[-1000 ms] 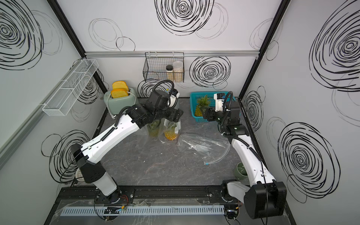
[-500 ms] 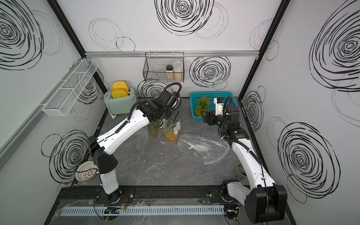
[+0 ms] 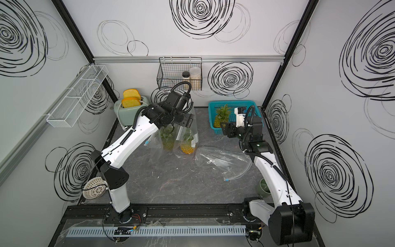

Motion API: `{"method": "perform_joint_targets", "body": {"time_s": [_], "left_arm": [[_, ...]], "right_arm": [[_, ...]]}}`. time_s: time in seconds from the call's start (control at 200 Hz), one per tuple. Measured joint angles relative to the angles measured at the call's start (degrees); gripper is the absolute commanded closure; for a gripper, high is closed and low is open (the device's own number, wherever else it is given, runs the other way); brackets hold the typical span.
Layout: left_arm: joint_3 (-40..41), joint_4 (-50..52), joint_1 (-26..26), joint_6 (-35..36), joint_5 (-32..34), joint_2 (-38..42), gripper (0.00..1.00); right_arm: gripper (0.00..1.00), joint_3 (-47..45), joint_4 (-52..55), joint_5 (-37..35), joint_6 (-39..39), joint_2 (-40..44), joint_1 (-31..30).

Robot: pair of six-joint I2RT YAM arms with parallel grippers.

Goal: Open the zip-top bag and take out the pineapple
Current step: Adjust the zipper food storage bag at the center of the board.

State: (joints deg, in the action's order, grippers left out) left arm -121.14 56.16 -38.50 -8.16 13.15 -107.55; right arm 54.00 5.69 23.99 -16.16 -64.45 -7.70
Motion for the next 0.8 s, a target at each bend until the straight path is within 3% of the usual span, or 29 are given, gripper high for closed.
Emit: {"method": "perform_joint_targets", "body": {"time_s": [0.285,0.42,0.8], "left_arm": [[0.44,0.46,2.08,-0.39,-6.78,-5.73,0.15],[0.46,0.79,2.58,-0.59,-8.52,-7.19,0.22],[2.25,1.18,2.67,0.79,-9.07,-7.3,0.94]], "right_arm": [[0.31,-0.35,-0.76,0.04,-0.11,0.0,0.0],[0.31,-0.87,-1.38,0.11,-0.13,-0.22,0.0],[0.31,-1.73,-2.84,0.37,-0.35,-1.09,0.02]]}}
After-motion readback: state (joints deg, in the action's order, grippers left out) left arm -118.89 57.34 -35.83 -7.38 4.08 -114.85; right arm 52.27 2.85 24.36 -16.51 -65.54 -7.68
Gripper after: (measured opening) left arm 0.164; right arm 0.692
